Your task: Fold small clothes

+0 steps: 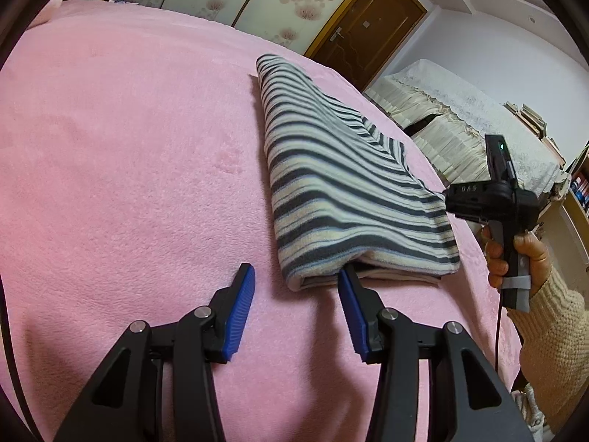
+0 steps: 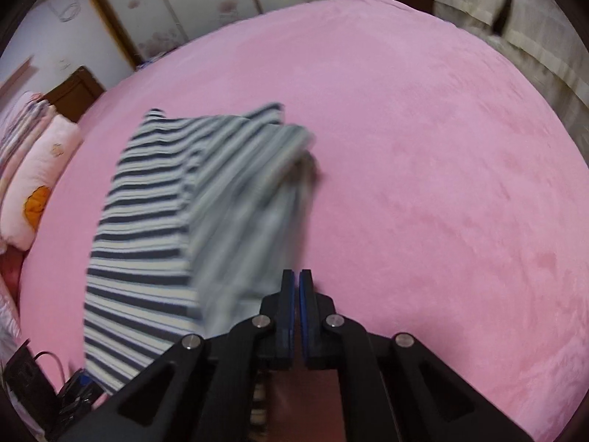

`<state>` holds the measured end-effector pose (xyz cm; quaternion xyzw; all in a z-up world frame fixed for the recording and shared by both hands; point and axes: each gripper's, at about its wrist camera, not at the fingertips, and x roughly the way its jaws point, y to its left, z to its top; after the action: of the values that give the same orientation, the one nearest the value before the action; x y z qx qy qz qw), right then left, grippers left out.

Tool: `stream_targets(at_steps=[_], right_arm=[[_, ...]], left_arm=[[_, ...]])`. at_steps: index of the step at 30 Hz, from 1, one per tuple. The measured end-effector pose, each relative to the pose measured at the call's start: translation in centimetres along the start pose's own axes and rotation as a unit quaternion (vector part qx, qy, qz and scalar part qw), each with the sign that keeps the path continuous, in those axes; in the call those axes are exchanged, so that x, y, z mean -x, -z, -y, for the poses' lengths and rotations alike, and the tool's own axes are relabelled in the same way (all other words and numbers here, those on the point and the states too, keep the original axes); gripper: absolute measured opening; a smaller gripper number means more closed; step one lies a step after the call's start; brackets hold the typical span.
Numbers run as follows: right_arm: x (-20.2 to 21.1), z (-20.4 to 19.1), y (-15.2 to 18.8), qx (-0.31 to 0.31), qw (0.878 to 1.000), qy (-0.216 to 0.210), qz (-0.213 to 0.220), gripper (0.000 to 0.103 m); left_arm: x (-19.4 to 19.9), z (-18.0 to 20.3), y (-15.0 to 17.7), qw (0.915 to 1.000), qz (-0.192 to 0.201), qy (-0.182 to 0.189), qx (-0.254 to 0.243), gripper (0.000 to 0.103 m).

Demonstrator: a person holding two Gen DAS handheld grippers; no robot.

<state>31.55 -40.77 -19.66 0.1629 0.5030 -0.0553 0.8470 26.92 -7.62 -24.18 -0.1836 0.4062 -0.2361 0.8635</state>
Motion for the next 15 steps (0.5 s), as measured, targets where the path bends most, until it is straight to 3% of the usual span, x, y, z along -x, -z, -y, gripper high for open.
stream_targets(at_steps=[4,8,12,15], right_arm=[[1.4,1.3,0.2,-0.027,0.999,-0.033,0.01,0.004],[3.5,1.0,-0.3,-0.013,0.998,-0.04,0.037,0.008],[3.7,0.6,-1.9,-0.006,0.998,-0.038,0.052,0.026],[2.5,0.5,-3.7,-0.006,0.998,-0.042,0.051,0.026]], left_arm=[[2.2,1.0,-1.2,0.9998,0.006,-0.016,-0.012,0.061],[3.6,2.0,-3.8,0.9992,0.013,-0.03,-0.025,0.07],[1.7,4.3,-9.2,0.9976,0.016,-0.043,-0.052,0.071],[-1.6,6.3,-13.3,0.995,0.007,-0.054,-0.084,0.071]])
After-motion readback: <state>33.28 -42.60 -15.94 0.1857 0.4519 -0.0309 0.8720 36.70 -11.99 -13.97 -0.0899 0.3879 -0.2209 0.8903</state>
